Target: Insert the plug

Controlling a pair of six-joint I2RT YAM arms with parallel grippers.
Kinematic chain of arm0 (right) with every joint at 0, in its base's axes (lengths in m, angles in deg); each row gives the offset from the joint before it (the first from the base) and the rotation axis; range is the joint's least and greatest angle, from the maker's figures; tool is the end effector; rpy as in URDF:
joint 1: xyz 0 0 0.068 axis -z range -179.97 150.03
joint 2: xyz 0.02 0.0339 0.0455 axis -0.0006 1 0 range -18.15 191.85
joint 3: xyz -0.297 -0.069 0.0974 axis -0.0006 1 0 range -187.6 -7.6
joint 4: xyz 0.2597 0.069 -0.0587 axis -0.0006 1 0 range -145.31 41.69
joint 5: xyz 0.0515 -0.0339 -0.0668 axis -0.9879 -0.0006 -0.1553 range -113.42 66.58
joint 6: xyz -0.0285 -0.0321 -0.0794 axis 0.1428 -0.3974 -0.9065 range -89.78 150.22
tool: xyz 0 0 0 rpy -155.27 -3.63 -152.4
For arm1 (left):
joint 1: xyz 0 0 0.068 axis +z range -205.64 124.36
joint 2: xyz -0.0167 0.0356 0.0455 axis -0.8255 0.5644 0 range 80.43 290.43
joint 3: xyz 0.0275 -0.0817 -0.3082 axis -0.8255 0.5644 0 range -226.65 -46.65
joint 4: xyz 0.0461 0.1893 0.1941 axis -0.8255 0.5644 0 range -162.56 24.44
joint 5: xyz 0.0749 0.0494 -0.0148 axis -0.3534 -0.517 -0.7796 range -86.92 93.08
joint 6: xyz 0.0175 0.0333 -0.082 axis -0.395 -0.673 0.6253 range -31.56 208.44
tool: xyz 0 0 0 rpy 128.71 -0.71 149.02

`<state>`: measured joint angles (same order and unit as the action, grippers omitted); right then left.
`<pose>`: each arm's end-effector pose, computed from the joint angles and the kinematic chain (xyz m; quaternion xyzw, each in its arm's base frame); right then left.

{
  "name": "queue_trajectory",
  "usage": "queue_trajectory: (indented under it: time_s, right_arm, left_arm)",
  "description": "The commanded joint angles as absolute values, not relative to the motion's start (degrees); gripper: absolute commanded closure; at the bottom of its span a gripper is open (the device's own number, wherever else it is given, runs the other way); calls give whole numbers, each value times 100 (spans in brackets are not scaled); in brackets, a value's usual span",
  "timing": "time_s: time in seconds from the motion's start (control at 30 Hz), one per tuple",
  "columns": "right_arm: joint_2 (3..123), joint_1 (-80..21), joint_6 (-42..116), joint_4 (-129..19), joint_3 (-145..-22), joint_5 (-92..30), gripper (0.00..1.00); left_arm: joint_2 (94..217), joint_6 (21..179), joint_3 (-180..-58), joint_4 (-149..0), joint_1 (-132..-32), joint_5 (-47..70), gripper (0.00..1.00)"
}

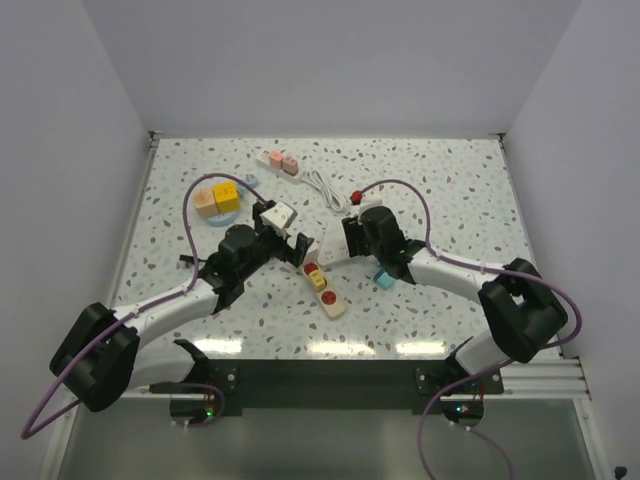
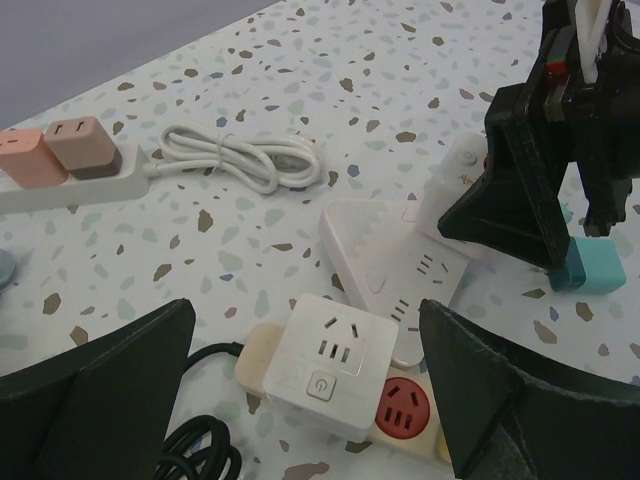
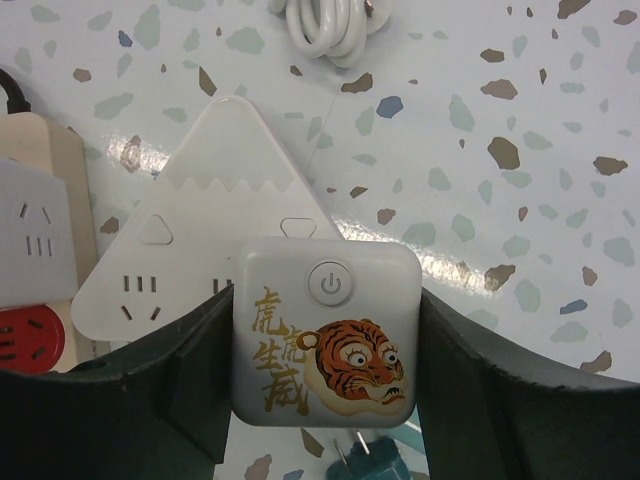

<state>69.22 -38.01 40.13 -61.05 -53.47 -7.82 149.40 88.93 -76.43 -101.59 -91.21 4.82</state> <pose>0.2991 0.2065 0.2101 -0.1543 0.8704 0.0732 0.4618 0.2417 -0.1759 0.2605 0.2404 0.7282 -0.2097 0.6066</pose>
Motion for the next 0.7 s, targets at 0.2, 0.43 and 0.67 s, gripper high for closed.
queue_trajectory:
  time_s: [0.2,0.43,0.67]
  right_arm:
    - [7228,-3908,4568,-5680,-4663,-830,100]
    - [7044,-4092,4893,-5672,-4399,-760,100]
    - [7141,-4365,5289,-5760,-4197,-611,100]
  left_arm:
    - [14846,8993,-7759,-10270,-9045,537,0]
    - [14793,9011,-7750,-10262,-9027,563,0]
    - [14758,9037,-7741,-10226,-9027,545,0]
